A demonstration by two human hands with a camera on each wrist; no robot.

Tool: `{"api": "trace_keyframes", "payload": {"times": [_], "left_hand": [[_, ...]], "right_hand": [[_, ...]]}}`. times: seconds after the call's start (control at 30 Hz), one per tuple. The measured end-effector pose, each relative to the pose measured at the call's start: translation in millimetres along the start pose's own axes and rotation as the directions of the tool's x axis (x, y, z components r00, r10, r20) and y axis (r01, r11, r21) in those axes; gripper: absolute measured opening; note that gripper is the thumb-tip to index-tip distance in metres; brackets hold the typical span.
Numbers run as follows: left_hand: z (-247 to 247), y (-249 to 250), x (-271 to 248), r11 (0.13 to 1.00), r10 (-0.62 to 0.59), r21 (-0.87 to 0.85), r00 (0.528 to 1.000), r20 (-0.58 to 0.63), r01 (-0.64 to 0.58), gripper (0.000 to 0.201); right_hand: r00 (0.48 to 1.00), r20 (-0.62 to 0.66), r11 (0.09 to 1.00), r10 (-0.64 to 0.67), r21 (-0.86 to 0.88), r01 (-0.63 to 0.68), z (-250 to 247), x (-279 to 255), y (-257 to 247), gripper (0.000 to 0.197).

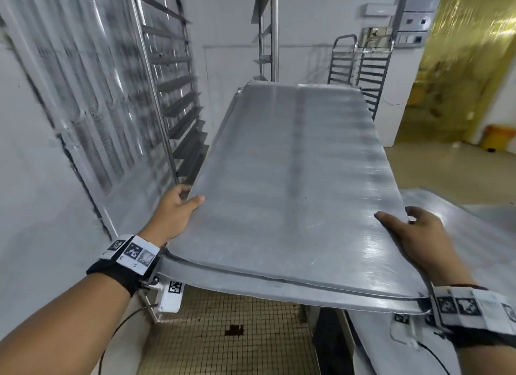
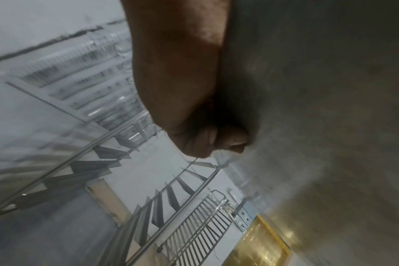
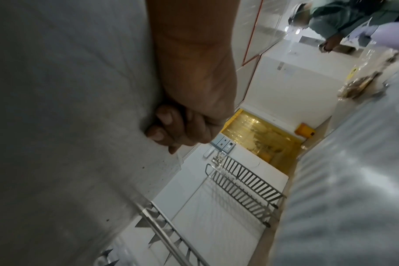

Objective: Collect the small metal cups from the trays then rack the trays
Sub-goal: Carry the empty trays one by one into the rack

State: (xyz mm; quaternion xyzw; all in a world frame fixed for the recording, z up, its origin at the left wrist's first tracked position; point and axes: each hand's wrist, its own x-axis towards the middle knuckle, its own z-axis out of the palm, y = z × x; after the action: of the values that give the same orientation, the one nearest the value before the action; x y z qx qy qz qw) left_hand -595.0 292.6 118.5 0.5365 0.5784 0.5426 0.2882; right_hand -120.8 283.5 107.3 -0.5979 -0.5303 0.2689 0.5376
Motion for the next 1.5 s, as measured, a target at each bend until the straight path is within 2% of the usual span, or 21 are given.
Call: {"api": "trace_keyframes", "payload": {"times": [0.1,0.23,0.37,0.43,0.5,0.6,0.63,0.77,0.8,0.87,0.97,1.07,1.1,1.17,1.23,1.3,1.37,1.4,1.5], "left_hand": [[-18.9,-7.5,-20.5,1.000,-0.018,0.014,0.999,-0.044,0.019,0.011],[-49.6,-23.1,-41.4,0.996,-0.084,0.017,0.991,-0.101,0.087,0.029],[-76.3,-46.1,-59.6,0.985,-0.169,0.016,0.978,-0.126,0.172,0.038],[-89.4,-54.8,-64.1,0.981,-0.186,0.028,0.972,-0.142,0.192,0.040],[-102.7,-60.0,-64.4,0.977,-0.209,0.002,0.968,-0.141,0.212,0.046],[-120.1,-67.9,-59.3,0.973,-0.231,-0.029,0.962,-0.143,0.230,0.070],[-124.6,-70.9,-55.1,0.972,-0.233,-0.019,0.962,-0.145,0.233,0.069],[-133.8,-82.4,-32.1,0.967,-0.251,0.001,0.954,-0.163,0.255,0.038],[-135.0,-84.5,-24.8,0.964,-0.261,0.008,0.951,-0.165,0.266,0.030],[-137.7,-88.2,-8.7,0.963,-0.260,0.034,0.952,-0.161,0.269,0.017],[-141.1,-96.4,19.0,0.965,-0.249,0.042,0.957,-0.148,0.258,0.018],[-146.7,-107.4,50.6,0.963,-0.253,0.059,0.956,-0.146,0.264,0.017],[-146.8,-108.6,61.7,0.963,-0.249,0.071,0.958,-0.140,0.260,0.021],[-147.5,-111.0,84.4,0.961,-0.243,0.106,0.962,-0.126,0.257,0.029],[-147.3,-114.2,107.1,0.957,-0.241,0.138,0.964,-0.110,0.255,0.035],[-147.6,-121.1,129.1,0.959,-0.251,0.113,0.963,-0.094,0.261,0.039],[-147.7,-129.5,148.9,0.956,-0.271,0.086,0.957,-0.100,0.280,0.043],[-147.9,-132.5,157.6,0.956,-0.275,0.077,0.956,-0.101,0.284,0.044],[-150.0,-146.8,179.1,0.946,-0.309,0.072,0.946,-0.096,0.316,0.050]], "right_hand": [[0.997,0.070,0.998,-0.015,0.056,0.011,18.6,-1.1,1.6,0.049],[0.981,0.193,0.996,0.007,0.082,-0.023,45.7,2.0,-1.7,0.047],[0.965,0.263,0.998,0.018,0.055,-0.033,73.9,1.2,-19.2,0.028],[0.955,0.295,0.997,0.020,0.070,-0.042,89.3,0.6,-24.3,0.040],[0.958,0.288,0.997,-0.001,0.074,-0.021,104.4,-0.7,-26.2,0.062],[0.951,0.308,0.994,0.031,0.090,-0.062,123.4,-0.6,-32.5,0.065],[0.945,0.324,0.991,0.045,0.107,-0.084,130.0,0.5,-35.4,0.067],[0.930,0.361,0.979,0.067,0.157,-0.132,154.9,13.5,-41.2,0.096],[0.930,0.360,0.978,0.078,0.154,-0.142,161.1,18.2,-42.0,0.097],[0.923,0.370,0.964,0.102,0.191,-0.184,176.3,29.6,-39.3,0.086],[0.922,0.364,0.957,0.131,0.195,-0.213,199.5,44.4,-38.4,0.071],[0.927,0.328,0.956,0.185,0.157,-0.247,226.3,55.6,-37.6,0.038],[0.927,0.321,0.947,0.196,0.183,-0.264,234.0,60.8,-34.7,0.038],[0.927,0.303,0.931,0.221,0.217,-0.292,251.1,72.4,-29.1,0.057],[0.909,0.317,0.897,0.271,0.260,-0.358,266.5,88.7,-24.3,0.062],[0.887,0.336,0.869,0.315,0.274,-0.413,279.0,100.7,-23.0,0.051],[0.861,0.363,0.846,0.358,0.265,-0.463,289.4,110.2,-21.0,0.020],[0.860,0.370,0.849,0.350,0.261,-0.458,294.6,112.2,-21.8,0.013],[0.867,0.367,0.860,0.337,0.255,-0.442,309.8,117.5,-15.8,0.023]]}}
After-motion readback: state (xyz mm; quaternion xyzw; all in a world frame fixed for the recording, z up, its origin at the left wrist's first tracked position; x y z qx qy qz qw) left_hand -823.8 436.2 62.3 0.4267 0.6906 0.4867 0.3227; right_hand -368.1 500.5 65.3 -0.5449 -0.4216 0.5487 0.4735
